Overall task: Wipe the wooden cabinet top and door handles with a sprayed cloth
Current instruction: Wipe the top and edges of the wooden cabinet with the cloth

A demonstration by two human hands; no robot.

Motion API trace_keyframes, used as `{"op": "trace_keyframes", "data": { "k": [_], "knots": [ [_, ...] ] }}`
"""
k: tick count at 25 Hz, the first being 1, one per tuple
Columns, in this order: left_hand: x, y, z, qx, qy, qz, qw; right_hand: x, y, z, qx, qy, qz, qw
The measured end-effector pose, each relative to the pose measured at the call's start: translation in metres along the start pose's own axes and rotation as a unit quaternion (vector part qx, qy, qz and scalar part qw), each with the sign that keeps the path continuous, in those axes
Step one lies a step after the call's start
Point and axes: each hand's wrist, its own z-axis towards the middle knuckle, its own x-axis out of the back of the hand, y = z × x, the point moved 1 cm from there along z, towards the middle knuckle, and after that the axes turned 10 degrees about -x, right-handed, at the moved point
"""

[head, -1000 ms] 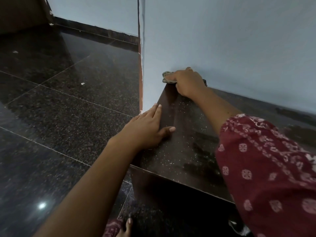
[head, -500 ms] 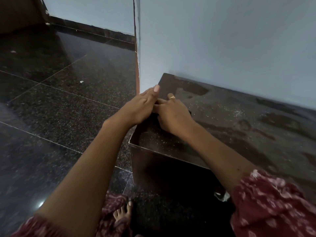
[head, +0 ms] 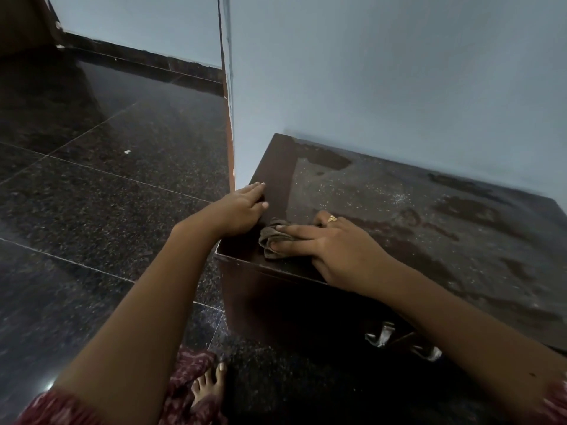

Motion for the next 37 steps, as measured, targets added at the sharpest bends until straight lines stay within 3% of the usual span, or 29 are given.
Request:
{"op": "trace_keyframes", "data": {
  "k": [5,11,17,26,37],
  "knots": [
    [-0.009,-0.002,0.011,-0.007,0.027,0.002,1.0,-0.003,0.032,0.061,-0.091,-0.024,-0.02,0.995],
    [-0.022,0.001,0.017,0.023,-0.051,0.113,0.992,-0.003,0.08,0.145,-0.23,-0.045,0.003,0.972],
    [-0.021,0.003,0.019,0.026,-0.066,0.106,0.992,0.004,0.106,0.175,-0.299,-0.05,-0.019,0.953],
    [-0.008,0.0,0.005,-0.011,-0.136,0.096,0.986,-0.001,0.044,0.103,-0.266,-0.042,-0.031,0.963],
    [-0.003,0.007,-0.005,0.019,-0.209,0.157,0.965,-0.002,-0.016,-0.016,-0.036,-0.011,-0.01,0.999]
  ]
}}
